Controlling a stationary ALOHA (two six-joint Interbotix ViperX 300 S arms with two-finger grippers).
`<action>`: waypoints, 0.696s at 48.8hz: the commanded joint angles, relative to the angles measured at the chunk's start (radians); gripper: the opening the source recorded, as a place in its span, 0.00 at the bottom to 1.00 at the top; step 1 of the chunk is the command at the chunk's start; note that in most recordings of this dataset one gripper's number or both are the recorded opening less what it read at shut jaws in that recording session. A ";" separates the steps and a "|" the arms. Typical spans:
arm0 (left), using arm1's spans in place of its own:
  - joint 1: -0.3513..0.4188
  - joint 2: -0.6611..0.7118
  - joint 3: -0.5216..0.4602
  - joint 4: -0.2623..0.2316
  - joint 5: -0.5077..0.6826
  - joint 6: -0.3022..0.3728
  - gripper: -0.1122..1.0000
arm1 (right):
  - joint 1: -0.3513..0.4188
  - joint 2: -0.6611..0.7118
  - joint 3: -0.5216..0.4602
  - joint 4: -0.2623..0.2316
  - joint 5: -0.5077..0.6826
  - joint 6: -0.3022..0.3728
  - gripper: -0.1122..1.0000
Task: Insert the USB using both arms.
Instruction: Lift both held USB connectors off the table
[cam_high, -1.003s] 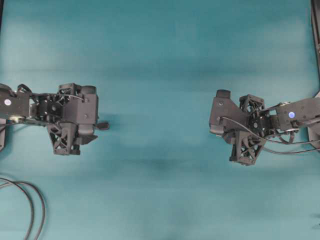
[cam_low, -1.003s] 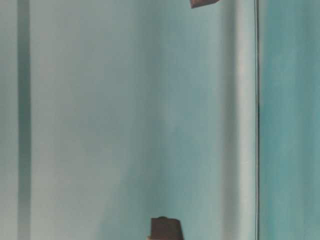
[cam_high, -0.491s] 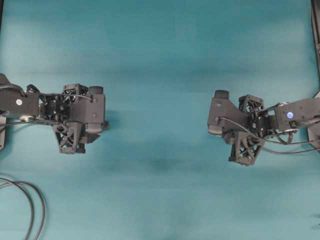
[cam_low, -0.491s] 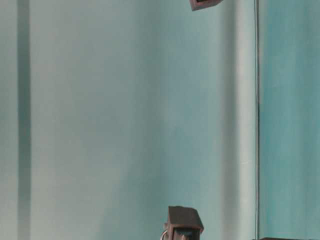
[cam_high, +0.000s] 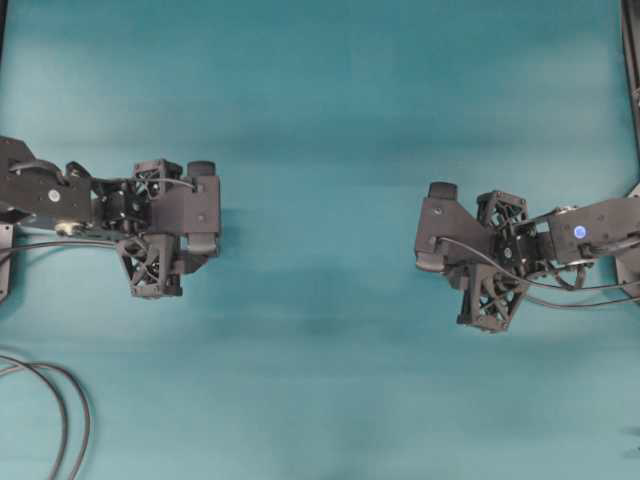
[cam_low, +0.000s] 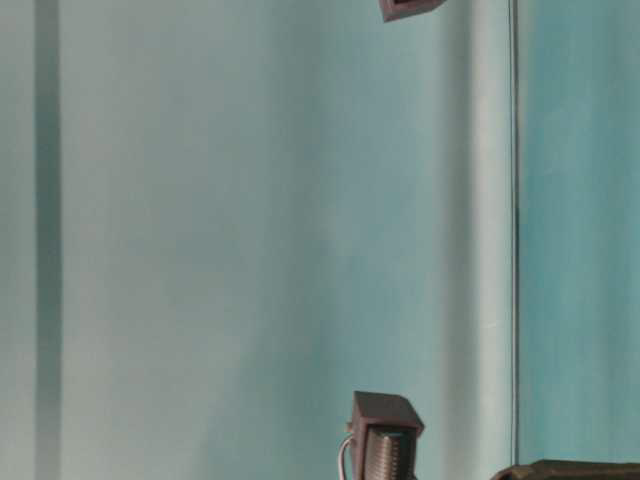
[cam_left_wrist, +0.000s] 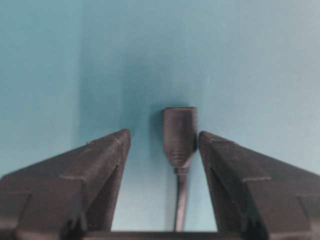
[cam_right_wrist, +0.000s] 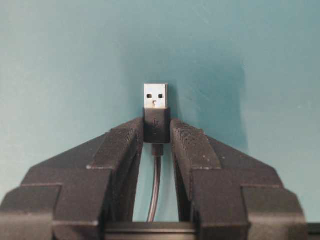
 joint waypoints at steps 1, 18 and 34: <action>-0.020 0.002 -0.017 0.003 -0.003 0.012 0.66 | 0.031 0.017 -0.009 0.003 -0.006 0.000 0.29; -0.035 0.017 -0.009 0.003 -0.005 0.011 0.54 | 0.032 0.017 -0.025 0.003 -0.006 0.000 0.29; -0.035 0.021 0.011 0.003 -0.011 0.014 0.34 | 0.054 0.012 -0.048 -0.015 0.018 -0.008 0.29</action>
